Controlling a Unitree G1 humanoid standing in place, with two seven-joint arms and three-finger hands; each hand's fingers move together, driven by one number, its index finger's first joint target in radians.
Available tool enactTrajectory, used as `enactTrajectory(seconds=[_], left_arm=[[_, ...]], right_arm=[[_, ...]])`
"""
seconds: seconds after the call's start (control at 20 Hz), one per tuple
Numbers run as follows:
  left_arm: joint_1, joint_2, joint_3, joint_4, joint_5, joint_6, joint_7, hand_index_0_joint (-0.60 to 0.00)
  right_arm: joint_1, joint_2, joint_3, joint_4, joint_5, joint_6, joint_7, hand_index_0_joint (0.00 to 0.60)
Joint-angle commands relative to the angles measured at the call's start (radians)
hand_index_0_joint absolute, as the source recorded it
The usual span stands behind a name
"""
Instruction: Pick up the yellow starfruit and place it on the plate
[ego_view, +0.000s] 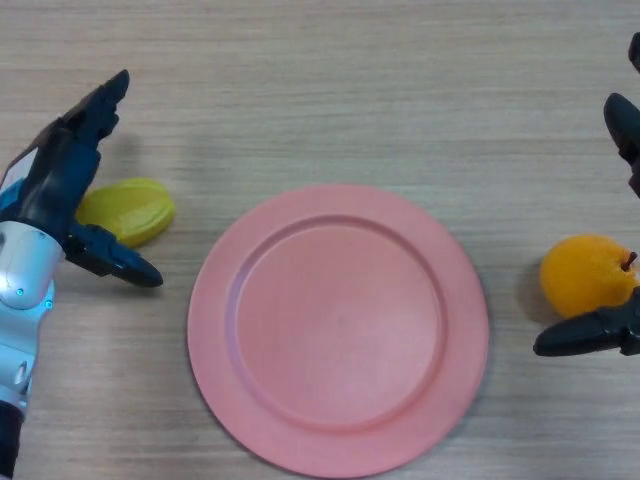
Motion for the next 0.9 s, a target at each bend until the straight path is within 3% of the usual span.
enactTrajectory(seconds=[0.05, 0.1, 0.15, 0.2, 0.4, 0.6, 0.7, 0.9], left_arm=[[-0.064, 0.054, 0.039, -0.027, 0.032, -0.123, 0.096, -0.3], [-0.066, 0.054, 0.037, -0.014, 0.045, -0.128, 0.111, -0.4], [-0.075, 0.052, 0.033, 0.017, 0.082, -0.136, 0.16, -0.543], [-0.08, 0.049, 0.031, 0.033, 0.097, -0.139, 0.183, -0.6], [-0.092, 0.052, 0.028, 0.044, 0.12, -0.164, 0.222, -0.6], [-0.083, 0.065, 0.027, 0.039, 0.21, -0.144, 0.329, -0.6], [-0.056, 0.073, 0.036, -0.042, 0.236, -0.119, 0.321, -0.6], [0.016, 0.038, 0.04, -0.304, 0.166, -0.082, 0.172, -0.6]], right_arm=[[-0.021, -0.031, -0.063, -0.066, 0.04, -0.097, 0.008, 0.0], [-0.021, -0.032, -0.065, -0.064, 0.042, -0.099, 0.01, 0.0], [-0.018, -0.034, -0.07, -0.061, 0.045, -0.104, 0.011, 0.0], [-0.018, -0.035, -0.072, -0.06, 0.045, -0.104, 0.012, 0.0], [-0.019, -0.036, -0.078, -0.062, 0.049, -0.099, 0.008, 0.0], [-0.021, -0.038, -0.084, -0.072, 0.053, -0.087, 0.006, 0.0], [-0.022, -0.039, -0.074, -0.067, 0.037, -0.093, 0.007, 0.0], [-0.029, -0.036, -0.069, -0.068, 0.036, -0.085, 0.001, 0.0]])
